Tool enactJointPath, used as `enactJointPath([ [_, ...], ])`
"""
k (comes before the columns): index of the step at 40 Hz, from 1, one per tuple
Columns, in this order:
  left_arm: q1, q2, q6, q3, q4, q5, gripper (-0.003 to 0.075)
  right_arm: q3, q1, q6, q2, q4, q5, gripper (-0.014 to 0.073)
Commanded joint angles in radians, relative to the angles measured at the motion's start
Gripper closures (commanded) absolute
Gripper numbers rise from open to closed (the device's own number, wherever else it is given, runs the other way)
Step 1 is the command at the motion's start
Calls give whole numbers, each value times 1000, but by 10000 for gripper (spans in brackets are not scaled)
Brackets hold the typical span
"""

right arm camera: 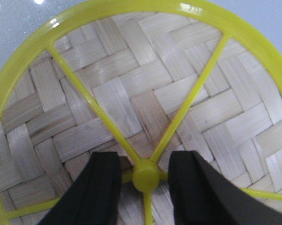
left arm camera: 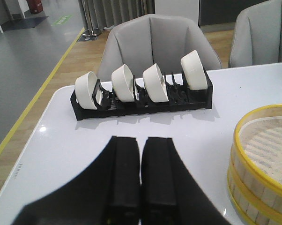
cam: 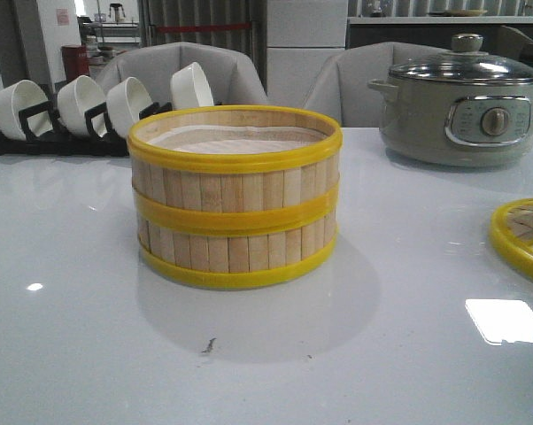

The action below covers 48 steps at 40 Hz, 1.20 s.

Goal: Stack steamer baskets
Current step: 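Lower the right gripper and grasp the hub of the woven lid, then lift the woven lid with the right gripper toward the basket stack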

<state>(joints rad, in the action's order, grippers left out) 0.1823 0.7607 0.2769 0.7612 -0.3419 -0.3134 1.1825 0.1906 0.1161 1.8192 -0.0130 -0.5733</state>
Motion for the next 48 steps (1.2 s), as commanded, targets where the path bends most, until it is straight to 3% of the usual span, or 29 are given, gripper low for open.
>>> enactJointPath([
  [1, -2, -1, 1, 28, -1, 83, 634, 28, 3, -3, -35, -5, 25, 223],
  [4, -2, -1, 1, 28, -1, 83, 634, 28, 3, -3, -35, -5, 24, 248],
  [17, -2, -1, 1, 28, -1, 83, 634, 28, 3, -3, -35, 4, 3, 548],
  [29, -2, -1, 1, 28, -1, 83, 634, 102, -20, -3, -52, 13, -79, 541],
  [48, -2, -1, 1, 28, -1, 83, 634, 518, -216, -4, -77, 49, -345, 541],
])
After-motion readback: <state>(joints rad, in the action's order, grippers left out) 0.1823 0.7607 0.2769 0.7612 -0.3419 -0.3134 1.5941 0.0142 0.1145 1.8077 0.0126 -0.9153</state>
